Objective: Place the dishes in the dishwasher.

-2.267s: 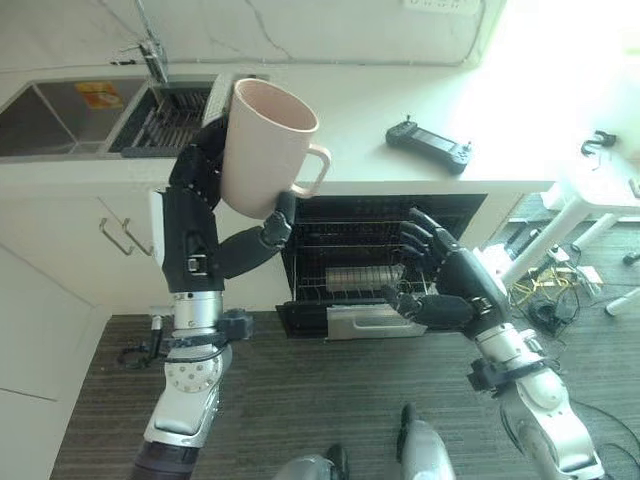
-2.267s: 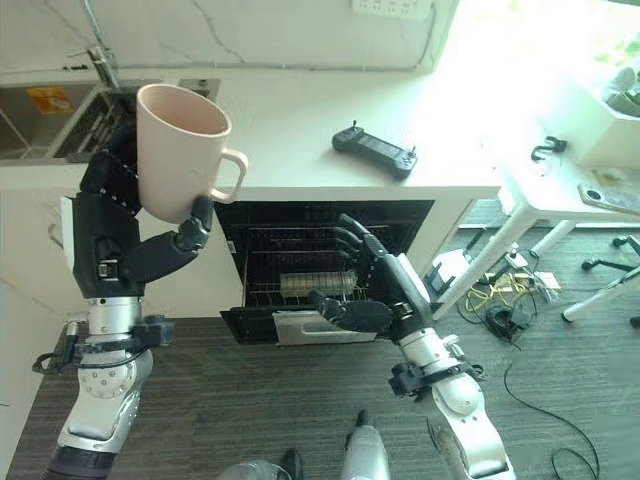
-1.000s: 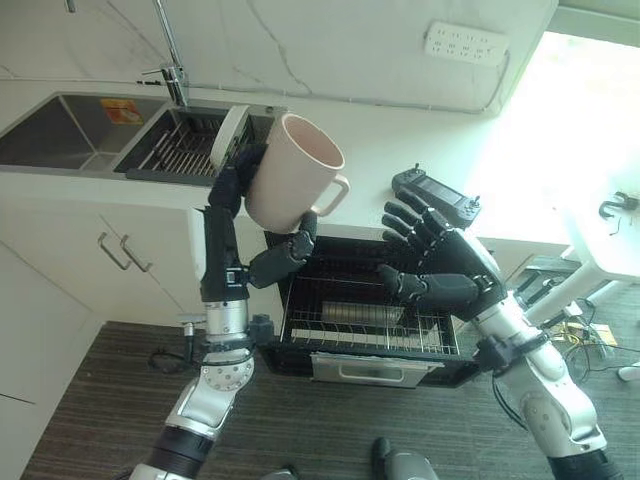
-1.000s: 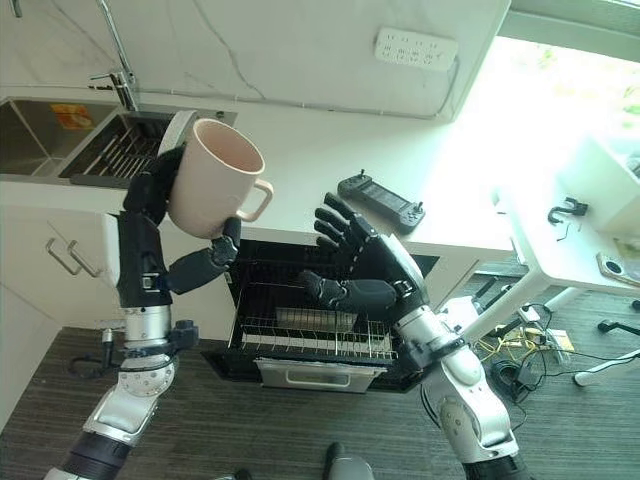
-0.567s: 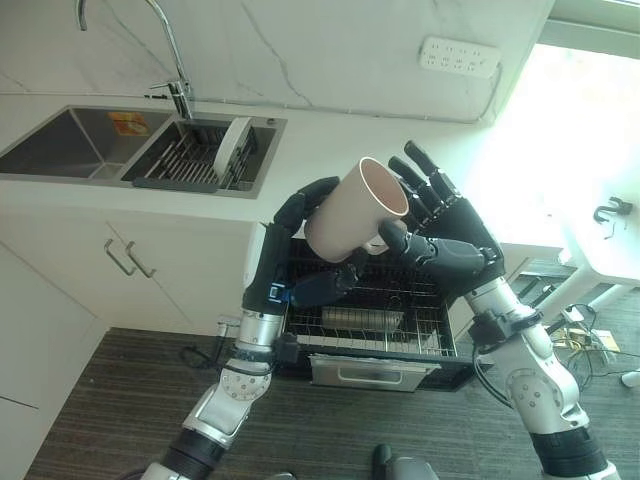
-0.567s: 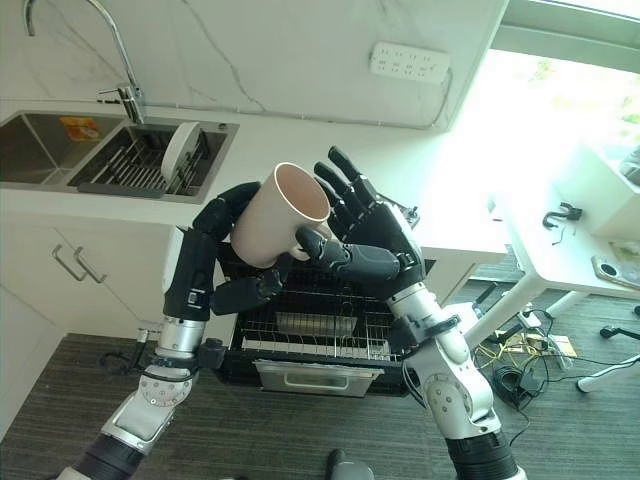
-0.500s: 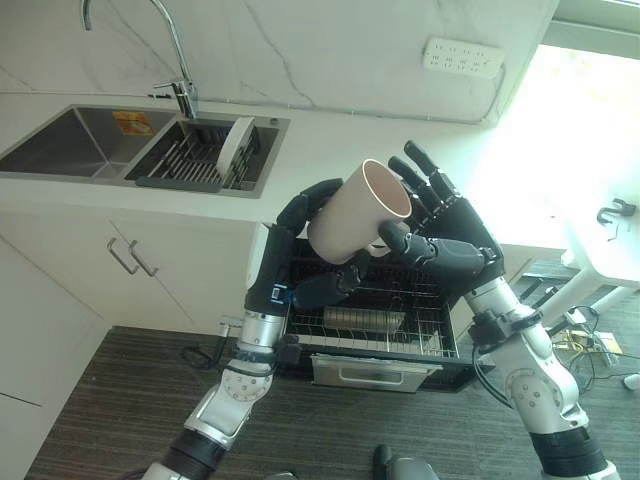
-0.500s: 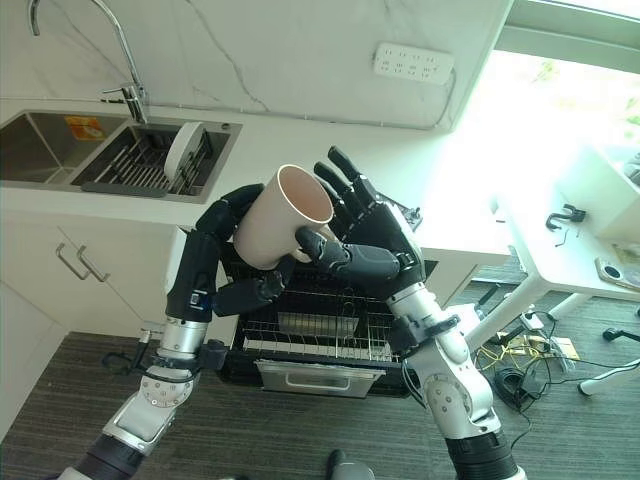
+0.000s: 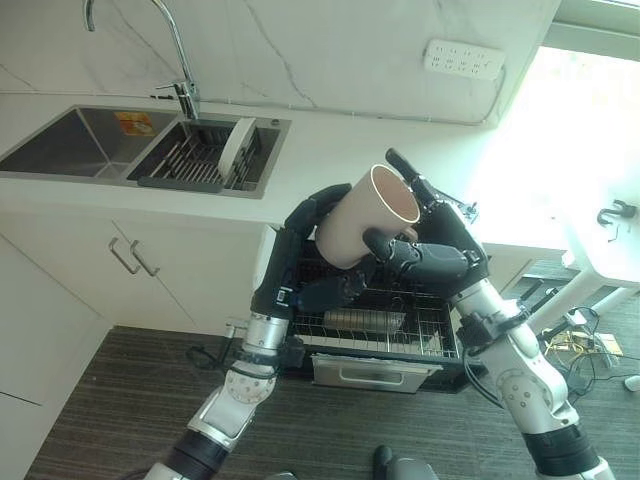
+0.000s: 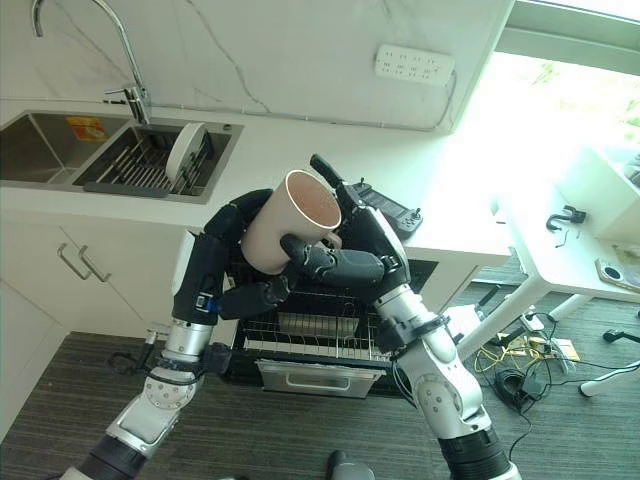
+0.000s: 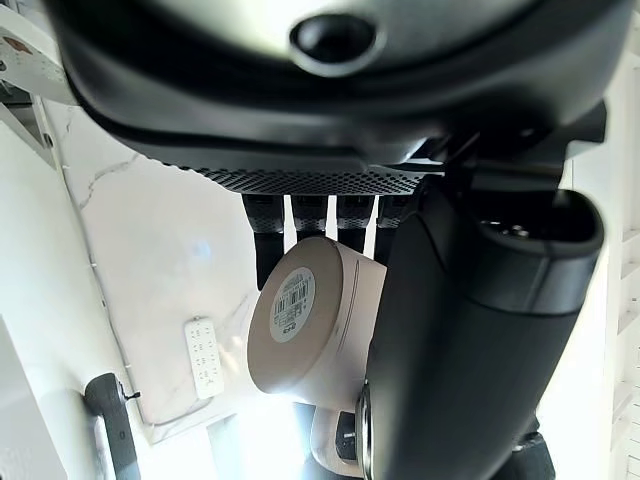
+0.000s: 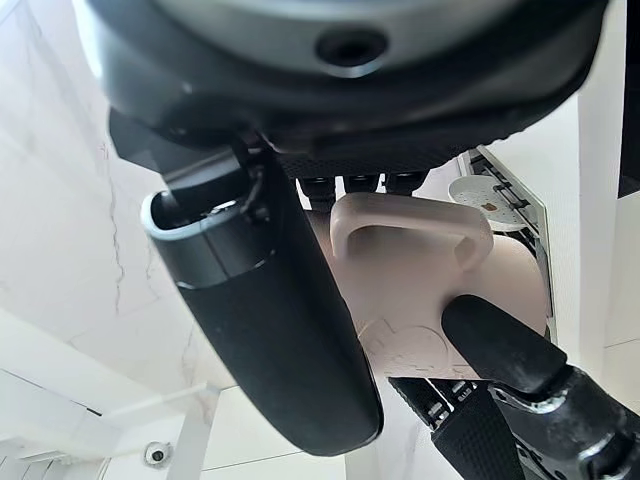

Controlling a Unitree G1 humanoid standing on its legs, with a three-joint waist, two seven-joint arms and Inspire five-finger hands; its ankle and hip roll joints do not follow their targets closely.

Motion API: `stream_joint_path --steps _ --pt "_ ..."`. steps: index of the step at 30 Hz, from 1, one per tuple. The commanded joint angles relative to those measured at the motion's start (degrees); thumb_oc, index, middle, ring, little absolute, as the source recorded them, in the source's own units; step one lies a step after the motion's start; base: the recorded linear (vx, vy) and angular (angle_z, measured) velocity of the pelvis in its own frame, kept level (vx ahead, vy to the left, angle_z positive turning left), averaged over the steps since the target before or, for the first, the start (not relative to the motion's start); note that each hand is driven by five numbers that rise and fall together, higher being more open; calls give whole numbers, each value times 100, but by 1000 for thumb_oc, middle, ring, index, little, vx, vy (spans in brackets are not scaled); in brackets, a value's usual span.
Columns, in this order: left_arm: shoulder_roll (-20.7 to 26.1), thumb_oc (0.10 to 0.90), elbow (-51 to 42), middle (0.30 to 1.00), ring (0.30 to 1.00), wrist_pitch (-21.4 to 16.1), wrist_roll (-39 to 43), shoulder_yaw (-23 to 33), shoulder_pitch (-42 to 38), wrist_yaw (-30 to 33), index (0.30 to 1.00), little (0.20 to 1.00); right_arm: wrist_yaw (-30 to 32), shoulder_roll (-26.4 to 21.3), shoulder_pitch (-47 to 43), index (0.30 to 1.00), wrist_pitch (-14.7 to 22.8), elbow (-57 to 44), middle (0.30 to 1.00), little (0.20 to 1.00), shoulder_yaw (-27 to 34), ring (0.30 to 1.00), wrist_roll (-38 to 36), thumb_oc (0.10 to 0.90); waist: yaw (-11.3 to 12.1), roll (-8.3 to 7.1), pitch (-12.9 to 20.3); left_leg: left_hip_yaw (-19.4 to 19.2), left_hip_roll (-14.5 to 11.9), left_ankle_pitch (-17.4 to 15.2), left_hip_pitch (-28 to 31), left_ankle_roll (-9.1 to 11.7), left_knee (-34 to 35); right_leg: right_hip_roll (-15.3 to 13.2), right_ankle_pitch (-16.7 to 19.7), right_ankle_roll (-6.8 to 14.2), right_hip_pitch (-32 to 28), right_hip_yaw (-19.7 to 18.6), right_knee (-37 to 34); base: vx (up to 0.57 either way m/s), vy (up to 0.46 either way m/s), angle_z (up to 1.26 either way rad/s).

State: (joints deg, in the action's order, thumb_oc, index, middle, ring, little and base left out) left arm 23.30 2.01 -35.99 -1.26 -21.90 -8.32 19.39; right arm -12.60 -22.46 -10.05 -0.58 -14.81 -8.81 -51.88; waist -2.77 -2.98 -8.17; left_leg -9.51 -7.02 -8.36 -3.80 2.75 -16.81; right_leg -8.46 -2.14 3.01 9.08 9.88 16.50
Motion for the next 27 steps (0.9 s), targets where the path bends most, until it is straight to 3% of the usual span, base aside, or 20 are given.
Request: stream_joint_path --steps 1,9,10,11,12,27 --pt "-125 400 -667 300 300 -632 181 -137 -655 -12 300 300 -100 160 -683 900 391 -117 900 900 199 900 -9 800 112 14 383 85 -378 -477 116 112 -38 -448 -533 504 -400 118 69 0 0 0" --pt "-134 400 -712 300 300 -579 219 -234 -666 -56 300 300 -49 228 -706 900 365 -129 900 900 39 900 -32 800 99 23 383 48 -391 -466 118 105 -38 -427 -529 489 -395 110 69 0 0 0" --pt "-135 400 -725 300 300 -564 226 -240 -665 -60 300 300 -30 240 -696 841 372 -138 841 841 37 841 -42 761 94 25 383 38 -396 -463 120 106 -38 -427 -528 490 -395 112 69 0 0 0" --pt "-149 400 -714 300 300 -557 206 -263 -674 -50 300 300 38 263 -709 352 415 -127 352 352 27 352 -69 435 86 28 383 33 -399 -460 119 104 -38 -423 -527 486 -392 106 69 0 0 0" --pt "-154 400 -720 300 300 -549 190 -274 -678 -41 300 300 64 287 -711 300 436 -124 300 300 25 300 -55 400 83 31 378 29 -400 -460 118 102 -38 -420 -525 485 -389 100 69 0 0 0" --pt "-139 400 -694 300 300 -338 255 -295 -589 -3 300 300 531 375 -686 300 845 -209 300 300 74 300 261 400 68 78 367 -6 -412 -442 120 92 -38 -400 -524 464 -377 63 69 -1 0 -1"
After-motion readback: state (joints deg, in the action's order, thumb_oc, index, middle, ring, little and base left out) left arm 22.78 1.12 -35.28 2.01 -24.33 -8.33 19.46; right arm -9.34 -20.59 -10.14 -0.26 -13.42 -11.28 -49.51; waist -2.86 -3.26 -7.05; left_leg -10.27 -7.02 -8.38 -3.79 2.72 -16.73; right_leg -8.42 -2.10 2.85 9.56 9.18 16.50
